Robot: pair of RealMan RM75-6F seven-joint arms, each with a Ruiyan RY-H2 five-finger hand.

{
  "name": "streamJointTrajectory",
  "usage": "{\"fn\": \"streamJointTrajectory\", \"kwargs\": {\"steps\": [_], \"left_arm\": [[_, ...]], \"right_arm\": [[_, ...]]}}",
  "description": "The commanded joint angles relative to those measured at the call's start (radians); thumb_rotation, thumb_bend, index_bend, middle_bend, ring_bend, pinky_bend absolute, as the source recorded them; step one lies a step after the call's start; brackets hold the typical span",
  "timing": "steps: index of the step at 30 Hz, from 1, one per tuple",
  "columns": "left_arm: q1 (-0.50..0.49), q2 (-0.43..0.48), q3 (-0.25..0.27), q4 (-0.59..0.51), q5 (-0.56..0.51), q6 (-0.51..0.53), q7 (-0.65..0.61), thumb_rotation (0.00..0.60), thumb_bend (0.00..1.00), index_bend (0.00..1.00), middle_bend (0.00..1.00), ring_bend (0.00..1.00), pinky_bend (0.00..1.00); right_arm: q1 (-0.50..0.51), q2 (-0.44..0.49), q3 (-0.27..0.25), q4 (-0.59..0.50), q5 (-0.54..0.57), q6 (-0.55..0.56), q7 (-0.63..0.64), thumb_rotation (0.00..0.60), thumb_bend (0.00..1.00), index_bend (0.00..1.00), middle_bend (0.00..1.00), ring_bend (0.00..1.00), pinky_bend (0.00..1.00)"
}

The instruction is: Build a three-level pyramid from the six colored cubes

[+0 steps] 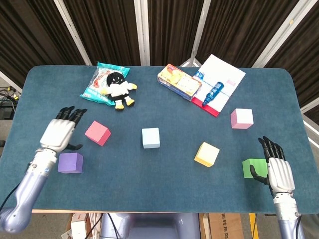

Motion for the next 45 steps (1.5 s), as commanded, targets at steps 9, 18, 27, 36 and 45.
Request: {"fn": "streamJointTrajectory", "kwargs": {"steps": [9, 18, 27, 36, 45], "left_arm": [[-0.182, -0.165, -0.02, 0.075, -0.184, -0.051, 0.124, 0.6, 0.11, 0.0, 0.13, 0.0, 0.04], [-0.299, -0.316, -0.032, 0.137, -0.318, -0.031, 0.163, 0.6, 0.23, 0.0, 0.15, 0.0, 0.06], [-0.398, -0.433, -0.046, 0.215, -0.441, -0.009, 0.202, 0.6, 0.29, 0.0, 0.15, 0.0, 0.06], [-0.471, -0.511, -0.049, 0.289, -0.529, -0.029, 0.216, 0.6, 0.29, 0.0, 0.15, 0.0, 0.06], [-0.518, -0.577, -0.045, 0.36, -0.556, -0.047, 0.203, 0.6, 0.31, 0.0, 0.17, 0.0, 0.06]], "right_arm": [[0.005, 0.002, 0.003, -0.01, 0.031, -0.024, 0.005, 0.6, 0.4, 0.0, 0.0, 0.0, 0.0], [0.01, 0.008, 0.005, -0.026, 0.06, -0.05, 0.016, 0.6, 0.4, 0.0, 0.0, 0.0, 0.0], [0.012, 0.015, 0.004, -0.039, 0.073, -0.064, 0.029, 0.6, 0.4, 0.0, 0.0, 0.0, 0.0], [0.014, 0.018, 0.003, -0.045, 0.08, -0.072, 0.033, 0.6, 0.4, 0.0, 0.0, 0.0, 0.0], [0.015, 0.02, 0.003, -0.049, 0.089, -0.077, 0.035, 0.6, 0.4, 0.0, 0.0, 0.0, 0.0]]}}
